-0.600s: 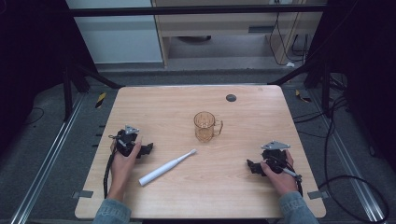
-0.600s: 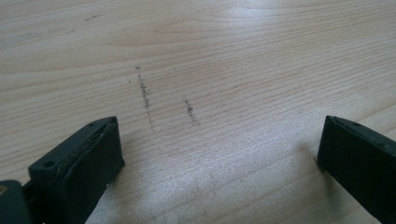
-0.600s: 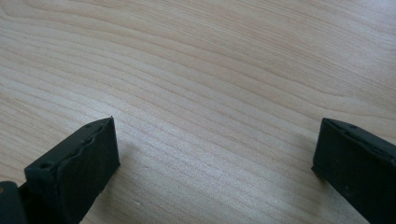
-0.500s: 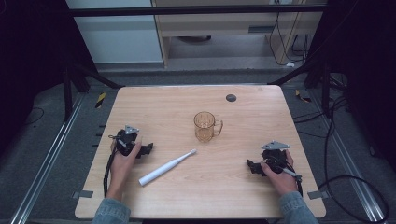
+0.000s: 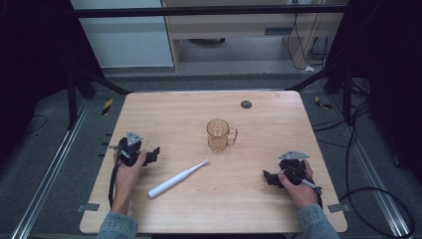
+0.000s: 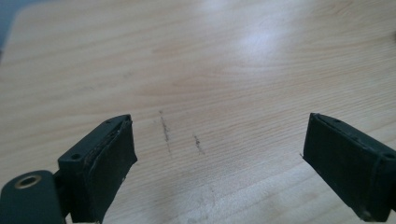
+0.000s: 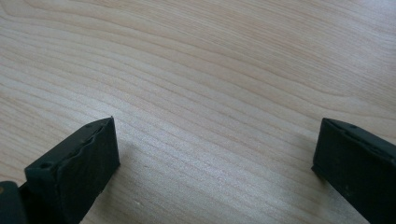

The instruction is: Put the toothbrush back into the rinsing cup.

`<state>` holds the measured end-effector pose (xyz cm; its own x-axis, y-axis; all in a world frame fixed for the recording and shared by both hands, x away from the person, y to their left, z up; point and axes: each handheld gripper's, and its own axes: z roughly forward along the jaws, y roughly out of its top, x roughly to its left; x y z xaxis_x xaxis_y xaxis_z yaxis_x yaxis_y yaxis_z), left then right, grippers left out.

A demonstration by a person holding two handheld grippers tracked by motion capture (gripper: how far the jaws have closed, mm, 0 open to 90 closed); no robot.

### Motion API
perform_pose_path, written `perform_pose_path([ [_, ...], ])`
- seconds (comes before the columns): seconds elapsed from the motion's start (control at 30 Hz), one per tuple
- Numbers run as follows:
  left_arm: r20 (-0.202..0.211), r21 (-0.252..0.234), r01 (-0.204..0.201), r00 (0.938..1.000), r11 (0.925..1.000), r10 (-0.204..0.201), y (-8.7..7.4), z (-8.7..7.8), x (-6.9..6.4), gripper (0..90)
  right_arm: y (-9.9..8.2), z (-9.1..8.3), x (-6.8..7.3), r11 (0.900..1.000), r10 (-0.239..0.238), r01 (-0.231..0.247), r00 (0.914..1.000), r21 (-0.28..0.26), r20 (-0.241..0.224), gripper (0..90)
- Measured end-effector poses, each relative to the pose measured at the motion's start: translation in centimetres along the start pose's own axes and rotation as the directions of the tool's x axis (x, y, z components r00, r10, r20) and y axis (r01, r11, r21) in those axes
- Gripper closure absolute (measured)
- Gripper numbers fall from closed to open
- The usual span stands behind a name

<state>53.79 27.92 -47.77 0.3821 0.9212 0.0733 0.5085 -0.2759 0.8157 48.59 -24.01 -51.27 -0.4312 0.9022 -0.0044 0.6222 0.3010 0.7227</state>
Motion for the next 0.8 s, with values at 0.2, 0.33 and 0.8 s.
perform_pose_path([
  [0.2, 0.009, -0.024, -0.038, 0.9992, 0.9990, 0.038, 1.0, -3.5, -0.7, 8.4, 0.0, 0.0, 0.0, 1.0000, 0.000, 0.000, 1.0000, 0.000, 0.000, 0.4],
  [0.33, 0.025, -0.012, -0.080, 0.9964, 0.9967, 0.080, 1.7, -4.6, -1.7, 8.4, 0.0, 0.0, 0.0, 1.0000, -0.002, 0.002, 1.0000, 0.000, -0.002, 0.4],
  [0.8, 0.093, 0.131, -0.220, 0.9734, 0.9665, 0.209, 3.6, -6.2, -6.4, 7.2, 0.0, 0.0, -0.1, 0.9999, -0.013, 0.013, 0.9999, -0.001, -0.009, 0.6],
])
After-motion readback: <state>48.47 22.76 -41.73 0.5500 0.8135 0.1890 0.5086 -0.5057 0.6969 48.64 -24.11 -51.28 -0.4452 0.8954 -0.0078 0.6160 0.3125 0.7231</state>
